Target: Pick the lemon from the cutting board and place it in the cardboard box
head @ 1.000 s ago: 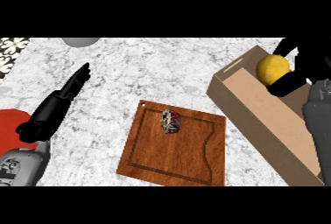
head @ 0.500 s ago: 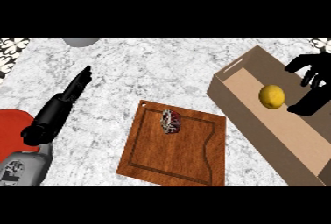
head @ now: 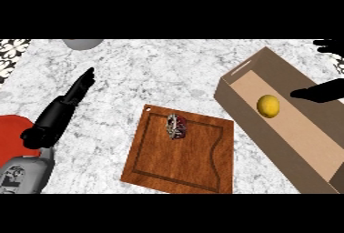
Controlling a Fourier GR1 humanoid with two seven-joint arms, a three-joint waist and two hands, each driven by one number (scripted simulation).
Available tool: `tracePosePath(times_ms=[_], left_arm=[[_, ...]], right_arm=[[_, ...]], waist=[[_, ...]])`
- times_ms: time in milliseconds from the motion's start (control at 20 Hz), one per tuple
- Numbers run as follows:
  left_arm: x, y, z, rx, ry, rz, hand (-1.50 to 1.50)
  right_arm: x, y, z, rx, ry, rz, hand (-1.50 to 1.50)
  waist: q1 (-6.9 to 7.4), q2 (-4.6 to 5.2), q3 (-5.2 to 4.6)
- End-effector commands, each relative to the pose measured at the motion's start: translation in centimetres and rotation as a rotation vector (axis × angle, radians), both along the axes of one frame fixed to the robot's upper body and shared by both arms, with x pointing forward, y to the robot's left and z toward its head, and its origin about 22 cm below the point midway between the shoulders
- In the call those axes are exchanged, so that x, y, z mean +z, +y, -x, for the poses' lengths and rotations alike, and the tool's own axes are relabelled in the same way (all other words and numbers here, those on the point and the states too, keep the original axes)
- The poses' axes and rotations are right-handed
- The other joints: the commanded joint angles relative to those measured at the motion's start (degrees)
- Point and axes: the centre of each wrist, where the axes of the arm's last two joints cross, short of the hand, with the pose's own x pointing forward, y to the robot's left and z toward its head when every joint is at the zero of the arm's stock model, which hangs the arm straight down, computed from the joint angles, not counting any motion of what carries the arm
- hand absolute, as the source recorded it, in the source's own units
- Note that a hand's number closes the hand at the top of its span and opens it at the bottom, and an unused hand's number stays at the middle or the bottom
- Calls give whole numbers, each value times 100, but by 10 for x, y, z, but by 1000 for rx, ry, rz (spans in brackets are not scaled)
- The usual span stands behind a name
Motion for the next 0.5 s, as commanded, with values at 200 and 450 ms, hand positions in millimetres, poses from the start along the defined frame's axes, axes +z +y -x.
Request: tracePosePath(times_ms=[200, 450], left_arm=[[-3, -4, -4, -2, -24, -12, 0], [-8, -6, 5, -12, -7, -12, 0]], right_arm=[[-10, -41, 1, -251, -225, -558, -150], [-31, -107, 33, -320, -315, -570, -150]], waist=[[24, 32, -12], [55, 26, -12]])
